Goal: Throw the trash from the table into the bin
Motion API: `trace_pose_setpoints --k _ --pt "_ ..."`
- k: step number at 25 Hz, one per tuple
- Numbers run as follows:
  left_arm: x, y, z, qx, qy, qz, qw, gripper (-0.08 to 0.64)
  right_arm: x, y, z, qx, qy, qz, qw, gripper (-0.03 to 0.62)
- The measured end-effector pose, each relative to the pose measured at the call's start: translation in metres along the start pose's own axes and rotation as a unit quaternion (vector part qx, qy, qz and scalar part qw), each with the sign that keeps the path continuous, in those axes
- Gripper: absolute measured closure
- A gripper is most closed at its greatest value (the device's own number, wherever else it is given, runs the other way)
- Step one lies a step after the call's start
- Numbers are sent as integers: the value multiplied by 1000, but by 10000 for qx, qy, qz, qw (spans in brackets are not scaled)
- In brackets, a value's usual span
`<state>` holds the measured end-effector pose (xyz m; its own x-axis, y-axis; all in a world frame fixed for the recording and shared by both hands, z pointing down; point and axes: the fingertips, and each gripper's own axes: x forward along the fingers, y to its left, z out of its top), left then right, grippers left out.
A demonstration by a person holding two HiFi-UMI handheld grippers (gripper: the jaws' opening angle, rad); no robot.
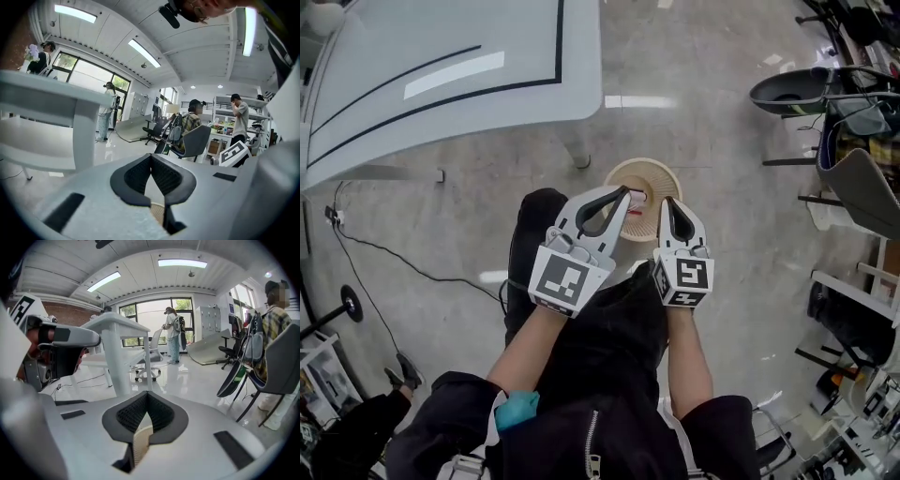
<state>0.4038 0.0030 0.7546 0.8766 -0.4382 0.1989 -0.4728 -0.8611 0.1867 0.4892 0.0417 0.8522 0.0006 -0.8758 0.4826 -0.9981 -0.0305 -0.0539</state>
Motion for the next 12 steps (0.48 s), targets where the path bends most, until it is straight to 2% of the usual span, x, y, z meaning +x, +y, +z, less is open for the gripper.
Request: trace_pose_setpoints --k 12 --pt "-35 -43 205 129 -119 -49 9998 552 -107 19 185 18 -101 68 9999 583"
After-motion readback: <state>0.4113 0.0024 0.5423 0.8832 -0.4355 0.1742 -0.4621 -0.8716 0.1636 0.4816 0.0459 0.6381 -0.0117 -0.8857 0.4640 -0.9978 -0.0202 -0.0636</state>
